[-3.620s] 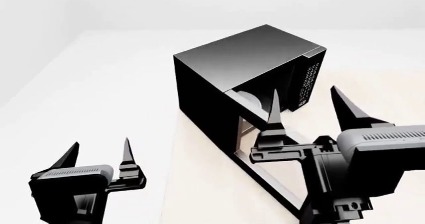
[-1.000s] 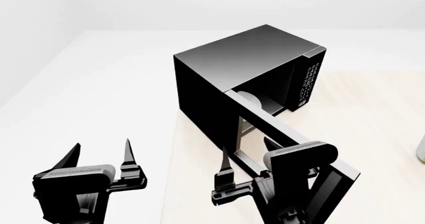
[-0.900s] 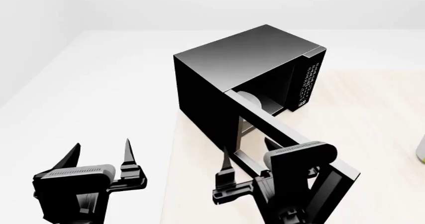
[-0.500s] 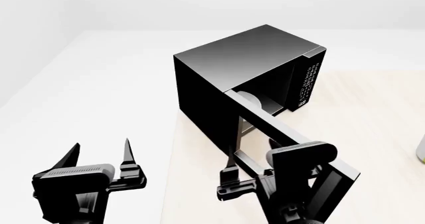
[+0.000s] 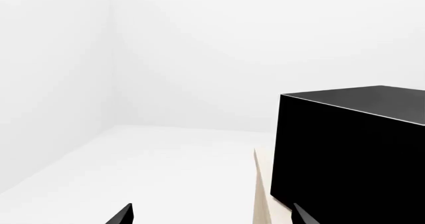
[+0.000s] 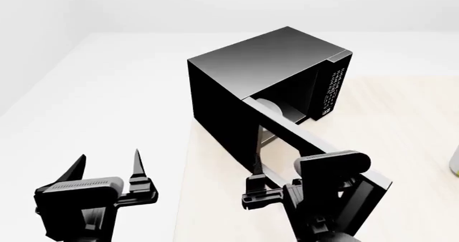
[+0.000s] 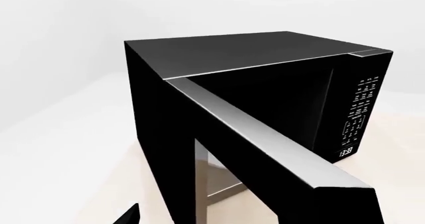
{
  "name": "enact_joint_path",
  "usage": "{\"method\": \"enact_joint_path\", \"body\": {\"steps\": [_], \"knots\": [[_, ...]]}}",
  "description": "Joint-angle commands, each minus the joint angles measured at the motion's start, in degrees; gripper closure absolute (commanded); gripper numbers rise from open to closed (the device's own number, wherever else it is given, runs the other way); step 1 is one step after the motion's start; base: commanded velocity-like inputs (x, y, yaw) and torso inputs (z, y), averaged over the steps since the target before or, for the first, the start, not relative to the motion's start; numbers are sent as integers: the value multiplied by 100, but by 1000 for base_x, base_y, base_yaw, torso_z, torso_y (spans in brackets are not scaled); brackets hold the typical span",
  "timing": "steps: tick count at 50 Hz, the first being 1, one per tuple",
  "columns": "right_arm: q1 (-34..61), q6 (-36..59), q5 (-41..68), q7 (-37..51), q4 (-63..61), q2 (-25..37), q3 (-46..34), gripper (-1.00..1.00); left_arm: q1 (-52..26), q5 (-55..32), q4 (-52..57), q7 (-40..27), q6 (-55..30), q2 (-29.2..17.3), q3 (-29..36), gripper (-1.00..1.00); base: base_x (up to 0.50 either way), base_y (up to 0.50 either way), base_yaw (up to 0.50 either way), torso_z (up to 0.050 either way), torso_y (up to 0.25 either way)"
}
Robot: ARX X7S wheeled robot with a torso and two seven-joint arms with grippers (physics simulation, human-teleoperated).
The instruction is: Close the microwave.
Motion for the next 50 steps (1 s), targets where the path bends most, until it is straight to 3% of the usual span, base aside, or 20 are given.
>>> {"method": "enact_joint_path", "body": {"steps": [1,50], "knots": [[-7,-25,-62,30,262,4,21,-100,-18,-30,2,-19,-13,-19,0,-100,0,0,0,0,0],[132,-210,-186,-85,958,95,127,-100,-14,-54,-26,-90,31,-63,54,-100,0,0,0,0,0]]}}
